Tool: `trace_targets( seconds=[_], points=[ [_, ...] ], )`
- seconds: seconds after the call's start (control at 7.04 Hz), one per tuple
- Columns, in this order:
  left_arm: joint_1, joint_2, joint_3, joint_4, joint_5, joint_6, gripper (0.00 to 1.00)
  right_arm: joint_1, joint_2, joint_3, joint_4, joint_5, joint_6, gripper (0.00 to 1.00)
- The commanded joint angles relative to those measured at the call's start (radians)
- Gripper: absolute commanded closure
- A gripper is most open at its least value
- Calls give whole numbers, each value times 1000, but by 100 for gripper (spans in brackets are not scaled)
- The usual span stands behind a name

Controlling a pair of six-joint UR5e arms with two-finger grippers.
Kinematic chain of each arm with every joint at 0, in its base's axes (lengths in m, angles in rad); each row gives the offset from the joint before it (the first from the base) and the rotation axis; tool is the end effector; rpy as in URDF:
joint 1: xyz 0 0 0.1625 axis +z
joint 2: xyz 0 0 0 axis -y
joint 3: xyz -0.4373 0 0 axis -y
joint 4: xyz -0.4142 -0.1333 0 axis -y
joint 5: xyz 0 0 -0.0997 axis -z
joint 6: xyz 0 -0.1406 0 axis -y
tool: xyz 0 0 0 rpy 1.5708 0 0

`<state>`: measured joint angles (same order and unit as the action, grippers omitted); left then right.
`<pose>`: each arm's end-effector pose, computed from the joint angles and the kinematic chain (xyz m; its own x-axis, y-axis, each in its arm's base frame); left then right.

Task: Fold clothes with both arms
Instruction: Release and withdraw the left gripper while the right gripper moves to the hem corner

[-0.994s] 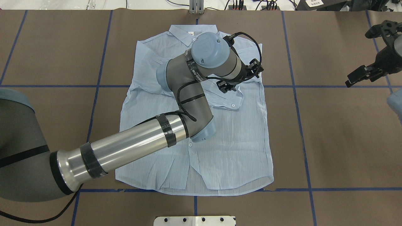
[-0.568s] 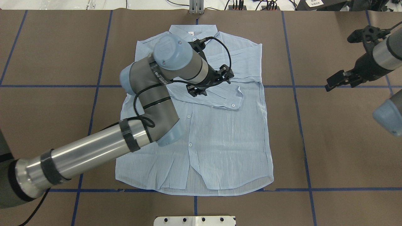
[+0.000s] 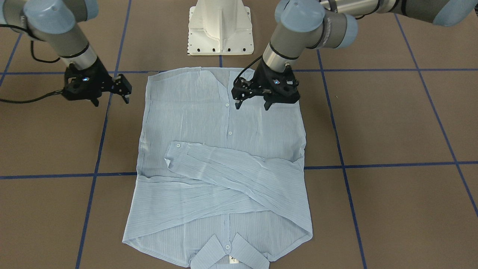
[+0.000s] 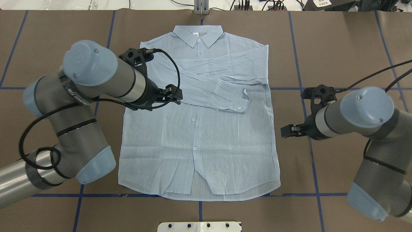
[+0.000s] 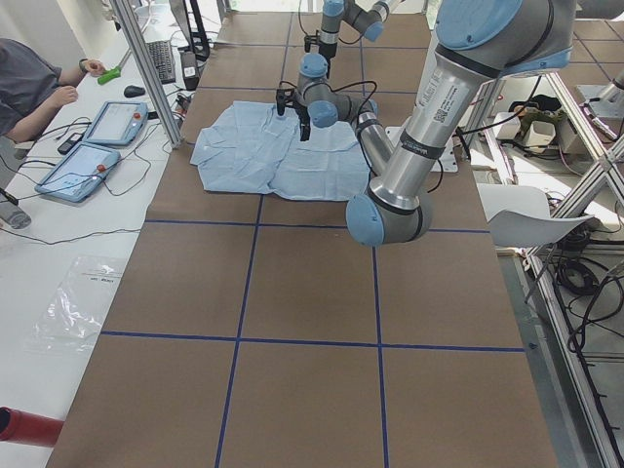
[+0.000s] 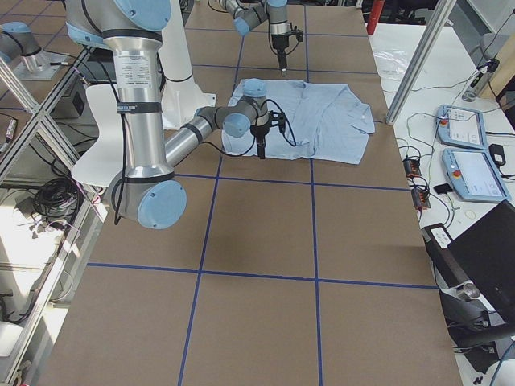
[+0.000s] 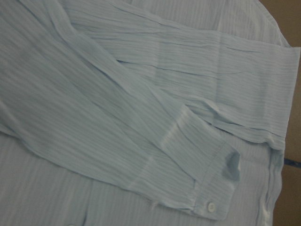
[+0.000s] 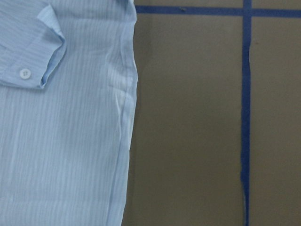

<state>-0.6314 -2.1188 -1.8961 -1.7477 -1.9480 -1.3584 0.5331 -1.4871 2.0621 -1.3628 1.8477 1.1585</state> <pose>0.4821 -0.4535 0.1968 0.4538 -0.0890 -0.8867 0.1997 0.9799 0.0038 -0.4257 -0.3613 0.3985 0.6886 -0.0412 0.7239 -0.0511 0.9931 0.1051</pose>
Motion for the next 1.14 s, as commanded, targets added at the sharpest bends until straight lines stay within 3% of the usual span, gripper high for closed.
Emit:
trace_targets(
  seconds=[0.0,0.57,0.99],
  points=[
    [-22,40,-109,88,4,15,1,-212,-105,27,125,-147,145,0],
    [-17,31,-113,108,20,13,1,-338,-89,-17,125,-165,171,1],
    [-19,33,-113,109,20,15,2,-329,-58,-40,114,-165,170,11]
  ],
)
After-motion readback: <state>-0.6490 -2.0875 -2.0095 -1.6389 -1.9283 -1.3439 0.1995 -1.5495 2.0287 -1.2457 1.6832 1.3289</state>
